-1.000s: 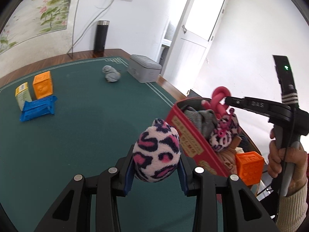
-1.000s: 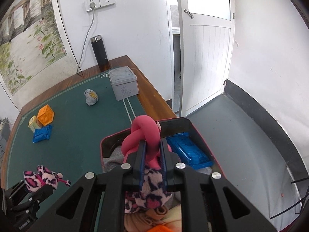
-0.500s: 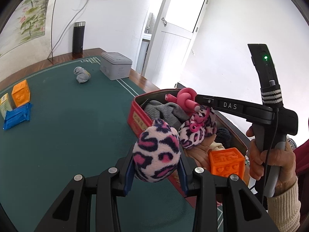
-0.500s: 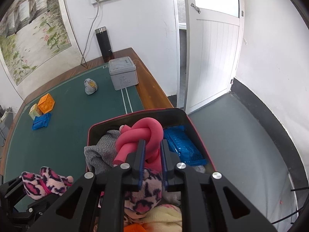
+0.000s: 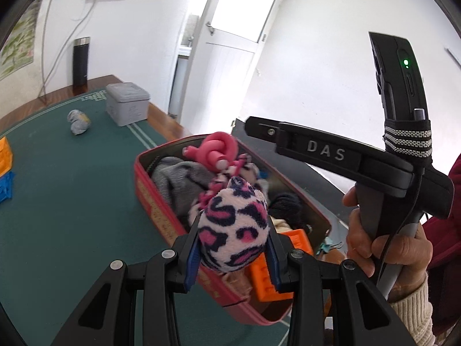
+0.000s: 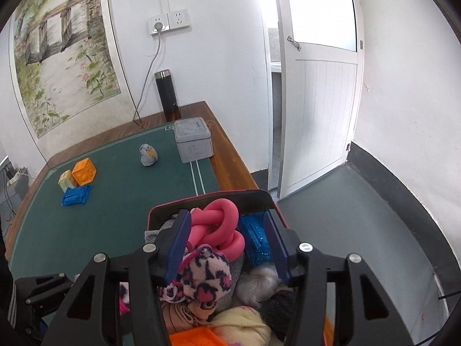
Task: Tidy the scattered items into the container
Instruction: 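Carry the leopard plush ball and pink foam ring into the red tin with both tools, then open both tools and move them back over the table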
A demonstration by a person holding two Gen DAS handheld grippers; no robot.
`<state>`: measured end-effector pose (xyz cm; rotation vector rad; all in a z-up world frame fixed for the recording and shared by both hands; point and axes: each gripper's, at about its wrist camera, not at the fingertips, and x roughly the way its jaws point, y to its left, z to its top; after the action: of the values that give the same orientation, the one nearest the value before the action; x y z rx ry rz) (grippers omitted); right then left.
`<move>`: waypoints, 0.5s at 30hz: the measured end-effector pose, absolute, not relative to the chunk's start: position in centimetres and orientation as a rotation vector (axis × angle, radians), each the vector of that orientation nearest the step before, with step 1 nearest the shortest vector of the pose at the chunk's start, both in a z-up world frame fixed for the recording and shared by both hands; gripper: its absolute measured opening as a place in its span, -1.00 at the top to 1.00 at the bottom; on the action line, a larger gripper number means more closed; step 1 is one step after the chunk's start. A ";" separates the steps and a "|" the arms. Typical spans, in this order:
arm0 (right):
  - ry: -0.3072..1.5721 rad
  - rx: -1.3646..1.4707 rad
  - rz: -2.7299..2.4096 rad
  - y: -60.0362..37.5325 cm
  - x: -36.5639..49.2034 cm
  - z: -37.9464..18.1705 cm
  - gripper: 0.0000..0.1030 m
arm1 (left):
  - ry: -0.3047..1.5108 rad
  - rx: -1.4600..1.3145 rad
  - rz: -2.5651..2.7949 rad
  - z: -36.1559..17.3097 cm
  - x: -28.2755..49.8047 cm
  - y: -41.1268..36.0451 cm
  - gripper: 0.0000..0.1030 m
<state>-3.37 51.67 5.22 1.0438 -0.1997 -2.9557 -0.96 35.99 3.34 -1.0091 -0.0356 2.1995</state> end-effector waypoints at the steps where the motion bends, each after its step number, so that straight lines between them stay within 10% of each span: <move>1: -0.204 1.043 -2.959 51.8 -3.3 5.2 -0.10 | -0.026 -1.005 2.194 3.4 -1.0 36.5 0.23; 12: -0.256 1.031 -2.992 53.1 -2.2 5.1 -0.10 | 0.045 -1.043 2.111 1.5 -1.7 40.9 0.23; 15: -0.272 1.034 -2.997 53.5 -2.0 5.0 -0.10 | 0.038 -1.079 2.138 1.2 -2.1 41.0 -0.03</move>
<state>-2.00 53.49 4.99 1.0339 -0.2717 -2.9970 -2.13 41.00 1.16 -1.0792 0.0382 2.1385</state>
